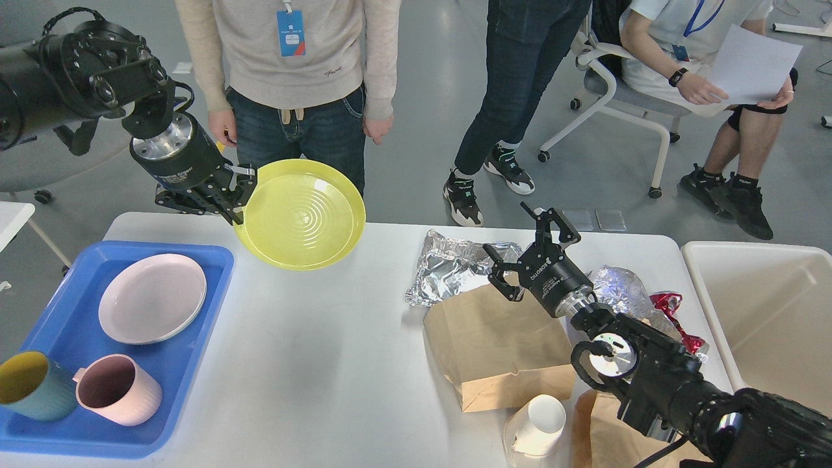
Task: Tidy desktop
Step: 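Lift the yellow plate upward with the left gripper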
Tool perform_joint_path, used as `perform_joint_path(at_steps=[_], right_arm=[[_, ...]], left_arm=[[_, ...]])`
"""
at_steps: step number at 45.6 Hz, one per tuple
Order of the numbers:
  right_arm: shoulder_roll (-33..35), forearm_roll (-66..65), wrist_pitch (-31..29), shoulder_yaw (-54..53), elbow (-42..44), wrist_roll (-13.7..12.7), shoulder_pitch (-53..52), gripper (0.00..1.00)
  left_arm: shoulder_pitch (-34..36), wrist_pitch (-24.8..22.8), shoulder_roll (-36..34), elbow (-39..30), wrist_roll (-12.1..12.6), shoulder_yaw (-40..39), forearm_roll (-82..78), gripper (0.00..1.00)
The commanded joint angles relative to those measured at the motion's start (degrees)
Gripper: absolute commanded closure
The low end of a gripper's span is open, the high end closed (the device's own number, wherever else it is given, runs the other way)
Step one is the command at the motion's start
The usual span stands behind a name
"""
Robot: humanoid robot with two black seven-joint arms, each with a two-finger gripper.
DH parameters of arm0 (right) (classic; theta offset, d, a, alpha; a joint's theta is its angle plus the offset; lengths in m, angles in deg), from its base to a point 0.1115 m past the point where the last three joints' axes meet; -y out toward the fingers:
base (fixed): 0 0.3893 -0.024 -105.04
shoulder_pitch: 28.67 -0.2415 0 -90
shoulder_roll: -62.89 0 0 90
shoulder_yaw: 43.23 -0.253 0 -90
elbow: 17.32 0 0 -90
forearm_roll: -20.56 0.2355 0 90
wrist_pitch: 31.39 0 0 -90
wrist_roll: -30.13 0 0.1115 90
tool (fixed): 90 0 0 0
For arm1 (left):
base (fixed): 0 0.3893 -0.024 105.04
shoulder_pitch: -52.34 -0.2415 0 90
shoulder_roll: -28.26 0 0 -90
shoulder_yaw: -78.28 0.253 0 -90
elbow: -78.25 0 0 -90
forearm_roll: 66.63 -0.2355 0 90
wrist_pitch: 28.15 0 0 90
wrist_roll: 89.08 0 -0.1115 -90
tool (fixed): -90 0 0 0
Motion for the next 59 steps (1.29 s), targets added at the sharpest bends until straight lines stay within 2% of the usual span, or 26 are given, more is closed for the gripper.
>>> perform_joint_path(at_steps=[1,6,10,30,44,59], right_arm=[[0.0,0.0,-0.02,0.0,-0.01,0.0,0.0,0.0],[0.0,0.0,-0.02,0.0,-0.09,0.0,0.0,0.0],[0.0,0.0,0.07,0.0,-0.01,0.0,0.0,0.0],[0.0,0.0,0.07,0.0,-0.01,0.0,0.0,0.0],[0.0,0.0,0.07,0.0,-0.01,0.0,0.0,0.0],[0.0,0.0,-0.02,0.0,-0.09,0.0,0.0,0.0]], left_arm=[[5.73,0.01,0.07,-4.52,-3.11,4.3,0.38,1.0],[9.86,0.01,0.16,-7.59,-9.0,8.25,0.3,1.0],[12.23,0.01,0.16,-9.0,-11.55,10.19,0.29,1.0],[12.85,0.01,1.13,-10.85,-12.52,11.69,0.29,1.0],[13.21,0.01,1.22,-10.94,-16.91,13.27,0.29,1.0],[12.77,0.01,3.24,-11.38,-20.35,14.5,0.29,1.0]])
